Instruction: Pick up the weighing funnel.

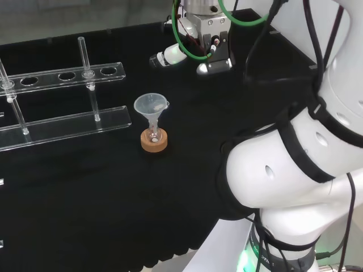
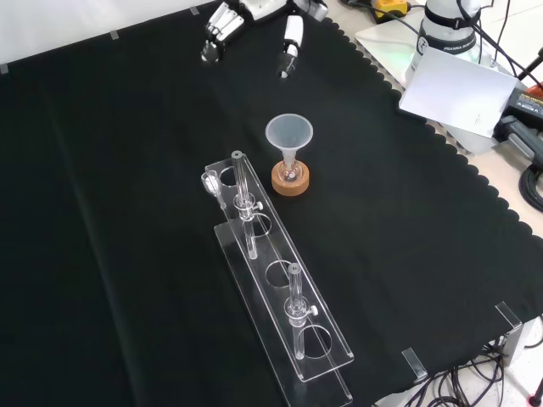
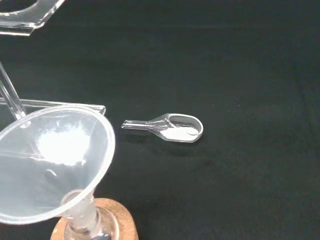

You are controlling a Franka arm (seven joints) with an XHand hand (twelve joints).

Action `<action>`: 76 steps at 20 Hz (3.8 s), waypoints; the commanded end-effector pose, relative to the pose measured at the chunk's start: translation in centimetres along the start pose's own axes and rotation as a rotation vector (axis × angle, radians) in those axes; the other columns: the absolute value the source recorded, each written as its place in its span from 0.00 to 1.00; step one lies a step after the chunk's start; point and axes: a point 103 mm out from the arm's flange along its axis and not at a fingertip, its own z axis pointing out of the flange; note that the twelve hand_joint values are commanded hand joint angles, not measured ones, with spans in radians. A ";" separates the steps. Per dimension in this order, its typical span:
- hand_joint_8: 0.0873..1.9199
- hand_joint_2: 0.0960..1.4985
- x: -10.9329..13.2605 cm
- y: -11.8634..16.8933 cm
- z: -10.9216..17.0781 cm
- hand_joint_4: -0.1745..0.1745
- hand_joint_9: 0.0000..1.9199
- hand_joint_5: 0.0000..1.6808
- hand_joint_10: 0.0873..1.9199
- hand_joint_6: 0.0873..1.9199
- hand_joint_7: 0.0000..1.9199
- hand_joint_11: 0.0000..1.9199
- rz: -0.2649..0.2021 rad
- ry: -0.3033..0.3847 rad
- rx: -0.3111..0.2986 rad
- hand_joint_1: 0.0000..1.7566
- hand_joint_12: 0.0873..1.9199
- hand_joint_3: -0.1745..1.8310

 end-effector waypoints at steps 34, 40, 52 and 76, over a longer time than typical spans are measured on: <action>0.33 0.46 -5.9 11.9 9.7 0.41 0.40 0.36 0.24 0.02 0.25 0.29 -0.051 -0.093 0.206 0.45 0.65 0.25; 0.33 0.43 -5.8 12.1 12.0 0.41 0.41 0.35 0.23 0.04 0.26 0.29 -0.087 -0.070 0.188 0.43 0.64 0.28; 0.33 0.40 -5.8 13.2 16.2 0.41 0.44 0.31 0.21 0.18 0.28 0.30 -0.150 -0.012 0.216 0.40 0.64 0.29; 0.34 0.40 -3.7 13.8 17.9 0.44 0.44 0.32 0.22 0.36 0.28 0.31 -0.139 -0.069 0.219 0.43 0.64 0.30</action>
